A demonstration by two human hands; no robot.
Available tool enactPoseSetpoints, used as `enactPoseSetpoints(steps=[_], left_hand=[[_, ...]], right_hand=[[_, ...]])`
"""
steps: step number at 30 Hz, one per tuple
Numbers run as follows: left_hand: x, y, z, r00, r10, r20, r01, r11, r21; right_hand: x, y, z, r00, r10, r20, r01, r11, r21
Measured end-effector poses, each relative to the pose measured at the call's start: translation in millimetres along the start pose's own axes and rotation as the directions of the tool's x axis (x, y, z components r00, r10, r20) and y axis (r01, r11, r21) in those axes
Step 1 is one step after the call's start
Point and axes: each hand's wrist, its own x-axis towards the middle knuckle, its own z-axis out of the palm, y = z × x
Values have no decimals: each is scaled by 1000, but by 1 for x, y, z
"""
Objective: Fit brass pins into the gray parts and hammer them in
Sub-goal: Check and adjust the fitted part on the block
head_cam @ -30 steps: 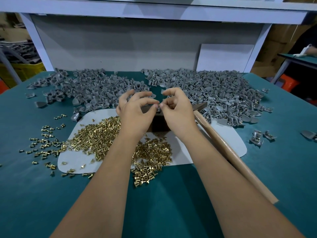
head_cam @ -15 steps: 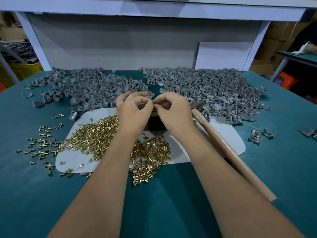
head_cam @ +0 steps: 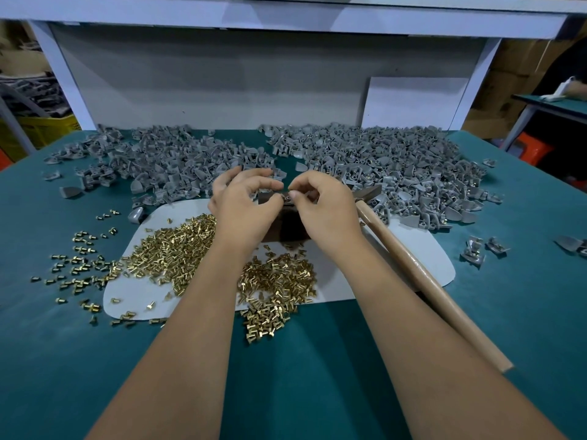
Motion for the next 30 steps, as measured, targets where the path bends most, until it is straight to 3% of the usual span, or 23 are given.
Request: enactPoseSetpoints(steps=[9, 30], left_hand=[[0, -7, 3, 987, -84, 137, 66, 989, 136], [-3, -6, 2, 987, -35, 160, 19, 995, 99]], right_hand=[[3, 6, -2, 999, 47, 3, -47, 998, -34], [7, 4, -9, 984, -1, 176, 47, 964, -260]])
